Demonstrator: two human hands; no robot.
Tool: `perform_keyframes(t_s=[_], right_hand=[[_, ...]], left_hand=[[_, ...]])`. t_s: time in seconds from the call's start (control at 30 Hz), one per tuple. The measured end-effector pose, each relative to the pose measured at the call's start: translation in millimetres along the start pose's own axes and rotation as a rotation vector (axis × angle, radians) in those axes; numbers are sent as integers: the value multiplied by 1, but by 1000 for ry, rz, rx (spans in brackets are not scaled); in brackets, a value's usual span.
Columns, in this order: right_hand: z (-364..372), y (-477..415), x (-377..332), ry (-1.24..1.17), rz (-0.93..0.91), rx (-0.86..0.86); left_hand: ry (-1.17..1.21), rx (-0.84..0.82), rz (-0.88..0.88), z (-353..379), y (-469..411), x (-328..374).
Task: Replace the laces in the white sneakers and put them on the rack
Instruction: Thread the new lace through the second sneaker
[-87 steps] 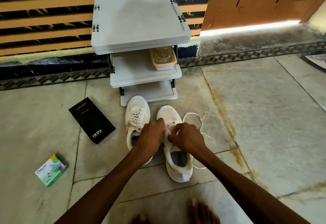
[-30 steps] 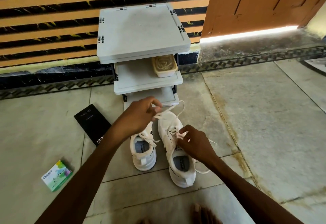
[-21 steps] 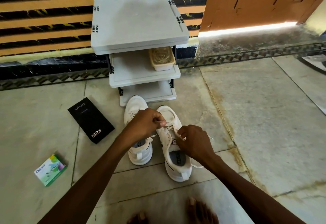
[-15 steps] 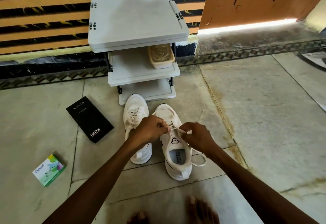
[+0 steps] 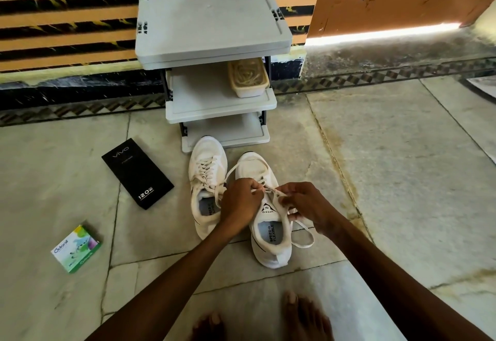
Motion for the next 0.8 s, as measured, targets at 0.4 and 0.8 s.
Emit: perform_keyframes(t_s=[0.4,0.8], right_hand=[[5,11,-23,354,-187,64],[3,3,-19,132,-158,45]], left_hand=[[-90,92,-108,4,11,8],[416,-38,-359,21,6,-15]])
Point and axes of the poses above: each hand's wrist, its own y-axis away from the middle knuckle, its own z-axis out of the palm, x = y × z, the point moved 9 cm from there along -y, towards the middle knuckle, and after that the axes turned 2 degrees about z, right-handed, at the moved point
